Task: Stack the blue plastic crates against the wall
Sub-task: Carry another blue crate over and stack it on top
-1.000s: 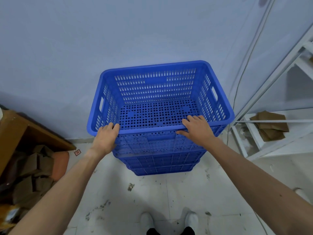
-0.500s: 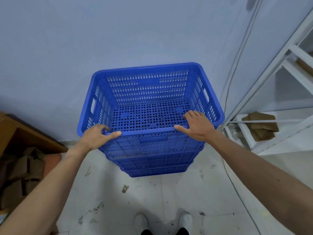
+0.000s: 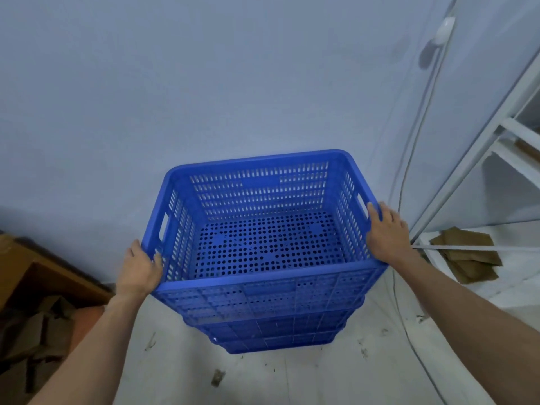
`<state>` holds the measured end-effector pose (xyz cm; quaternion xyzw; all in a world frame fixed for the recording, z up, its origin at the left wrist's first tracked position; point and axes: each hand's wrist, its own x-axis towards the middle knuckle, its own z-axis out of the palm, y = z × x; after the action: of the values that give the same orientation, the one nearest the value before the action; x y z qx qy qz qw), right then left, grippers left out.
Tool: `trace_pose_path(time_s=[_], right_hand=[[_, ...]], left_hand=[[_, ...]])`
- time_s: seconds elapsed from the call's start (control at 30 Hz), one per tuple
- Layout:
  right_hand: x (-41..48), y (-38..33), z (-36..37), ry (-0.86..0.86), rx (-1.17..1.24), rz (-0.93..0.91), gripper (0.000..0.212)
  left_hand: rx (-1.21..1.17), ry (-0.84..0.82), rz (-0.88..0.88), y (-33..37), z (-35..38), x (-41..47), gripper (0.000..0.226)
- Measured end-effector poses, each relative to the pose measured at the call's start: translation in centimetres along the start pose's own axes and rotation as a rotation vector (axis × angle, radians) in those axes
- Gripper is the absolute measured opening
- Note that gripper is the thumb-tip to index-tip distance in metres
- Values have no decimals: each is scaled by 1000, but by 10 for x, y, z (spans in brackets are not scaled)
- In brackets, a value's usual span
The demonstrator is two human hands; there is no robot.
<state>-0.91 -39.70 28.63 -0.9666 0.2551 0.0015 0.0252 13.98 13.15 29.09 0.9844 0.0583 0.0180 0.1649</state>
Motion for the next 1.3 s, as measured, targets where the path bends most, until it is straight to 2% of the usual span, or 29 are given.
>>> trace_pose_path(time_s=[0.07, 0.13, 0.47, 0.7, 0.8, 0.87, 0.97, 1.13, 1.3], right_hand=[[7, 2, 2, -31, 107, 73, 87], [14, 1, 3, 1, 115, 44, 85], [19, 4, 14, 43, 127, 29, 70], [11, 0, 6, 70, 62, 32, 67], [8, 1, 10, 145, -13, -28, 64], [6, -1, 11, 169, -38, -61, 62], [-3, -5, 8, 149, -7, -112, 66], [-12, -7, 9, 15, 61, -159, 83], [-21, -9, 4, -27, 100, -195, 92]], left_hand=[[-54, -3, -101, -4, 6, 3, 36], [-78, 37, -149, -7, 11, 5, 31], [-65, 65, -104, -5, 7, 21, 21], [-76, 91, -99, -9, 8, 19, 25], [-123, 110, -127, -7, 8, 12, 27], [-129, 198, -78, -4, 4, 6, 30], [0, 310, 41, -2, -3, -9, 37], [-3, 125, 11, 10, 7, -45, 67], [71, 19, 41, 3, 22, -78, 93]])
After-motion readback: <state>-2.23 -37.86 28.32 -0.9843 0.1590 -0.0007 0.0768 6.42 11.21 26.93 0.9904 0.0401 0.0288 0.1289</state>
